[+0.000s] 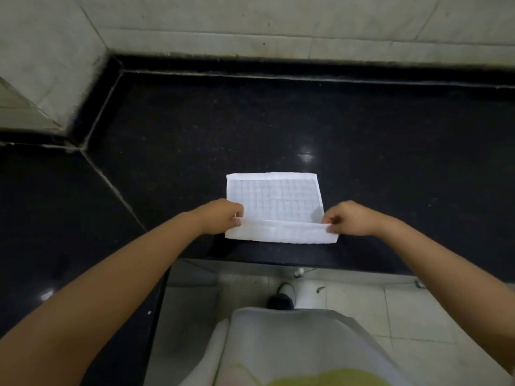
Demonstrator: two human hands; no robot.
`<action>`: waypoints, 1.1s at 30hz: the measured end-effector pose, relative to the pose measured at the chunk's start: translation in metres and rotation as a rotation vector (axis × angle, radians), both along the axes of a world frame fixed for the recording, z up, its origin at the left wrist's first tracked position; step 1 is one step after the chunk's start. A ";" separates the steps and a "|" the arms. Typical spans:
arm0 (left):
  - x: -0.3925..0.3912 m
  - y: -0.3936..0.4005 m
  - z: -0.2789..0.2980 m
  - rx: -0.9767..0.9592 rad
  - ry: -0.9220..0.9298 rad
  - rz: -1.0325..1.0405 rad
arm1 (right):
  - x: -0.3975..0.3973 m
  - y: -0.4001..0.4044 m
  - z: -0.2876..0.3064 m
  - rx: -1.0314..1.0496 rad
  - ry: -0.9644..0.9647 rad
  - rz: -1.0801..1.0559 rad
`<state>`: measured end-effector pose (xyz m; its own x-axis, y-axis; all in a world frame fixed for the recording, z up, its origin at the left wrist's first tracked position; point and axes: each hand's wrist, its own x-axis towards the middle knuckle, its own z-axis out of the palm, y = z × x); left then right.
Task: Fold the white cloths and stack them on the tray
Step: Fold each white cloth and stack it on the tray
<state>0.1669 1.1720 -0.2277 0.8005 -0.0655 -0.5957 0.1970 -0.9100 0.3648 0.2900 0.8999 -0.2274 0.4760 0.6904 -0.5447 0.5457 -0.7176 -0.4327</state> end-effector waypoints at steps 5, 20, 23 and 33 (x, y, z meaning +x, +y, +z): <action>0.028 0.007 -0.004 0.116 -0.217 0.201 | 0.040 0.016 -0.002 0.109 -0.172 -0.103; 0.064 0.025 -0.046 0.308 -0.361 0.335 | 0.073 0.059 -0.046 0.184 -0.312 -0.324; 0.063 0.029 -0.050 0.321 -0.347 0.264 | 0.066 0.060 -0.047 0.138 -0.362 -0.272; 0.066 0.028 -0.010 0.341 -0.358 0.090 | 0.076 0.074 -0.009 -0.088 -0.270 -0.215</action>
